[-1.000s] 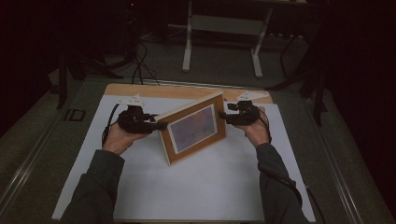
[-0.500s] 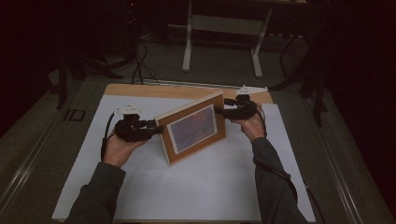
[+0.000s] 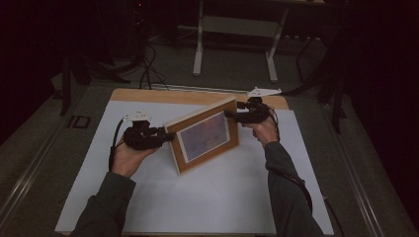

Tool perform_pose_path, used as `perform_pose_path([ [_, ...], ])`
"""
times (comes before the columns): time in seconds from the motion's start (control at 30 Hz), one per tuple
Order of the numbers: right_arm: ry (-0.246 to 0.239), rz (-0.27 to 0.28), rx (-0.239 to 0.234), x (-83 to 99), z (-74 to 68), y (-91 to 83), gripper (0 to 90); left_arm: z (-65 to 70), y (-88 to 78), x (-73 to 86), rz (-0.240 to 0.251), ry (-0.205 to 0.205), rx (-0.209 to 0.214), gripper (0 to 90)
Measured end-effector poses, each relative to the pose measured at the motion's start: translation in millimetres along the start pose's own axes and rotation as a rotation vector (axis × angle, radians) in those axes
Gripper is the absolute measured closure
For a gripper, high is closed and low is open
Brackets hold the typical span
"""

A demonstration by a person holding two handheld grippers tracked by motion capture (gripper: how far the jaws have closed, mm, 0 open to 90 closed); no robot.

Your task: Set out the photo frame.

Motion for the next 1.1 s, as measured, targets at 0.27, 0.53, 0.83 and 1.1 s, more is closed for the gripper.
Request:
perform_pose_path([
  [0.27, 0.004, -0.015, 0.0, -0.7, -0.7, 6.6, 29.9, -0.7, 0.8, -1.3, 0.0, -0.011, 0.001, 64.5],
  [0.53, 0.022, -0.021, -0.018, -1.6, -0.9, 10.0, 27.9, -0.4, 1.0, -2.0, -0.01, -0.004, -0.01, 67.0],
  [0.83, 0.059, -0.014, -0.037, -0.1, 2.7, 11.3, 27.8, 1.2, 2.5, -2.9, -0.019, 0.003, -0.014, 68.8],
  [1.1, 0.049, -0.02, -0.04, 0.5, 4.3, 10.2, 30.8, 1.8, 2.8, -3.6, -0.027, 0.008, -0.022, 68.9],
])
Point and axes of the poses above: each handheld gripper's, and its own axes: y roughly forward along the jaws, x roughly out of its underside, z roughly to its right, the point moved 1 cm from there along y, roughly forward along the jaws, and after that the axes turned 7 degrees about x, right-handed, at the moved point
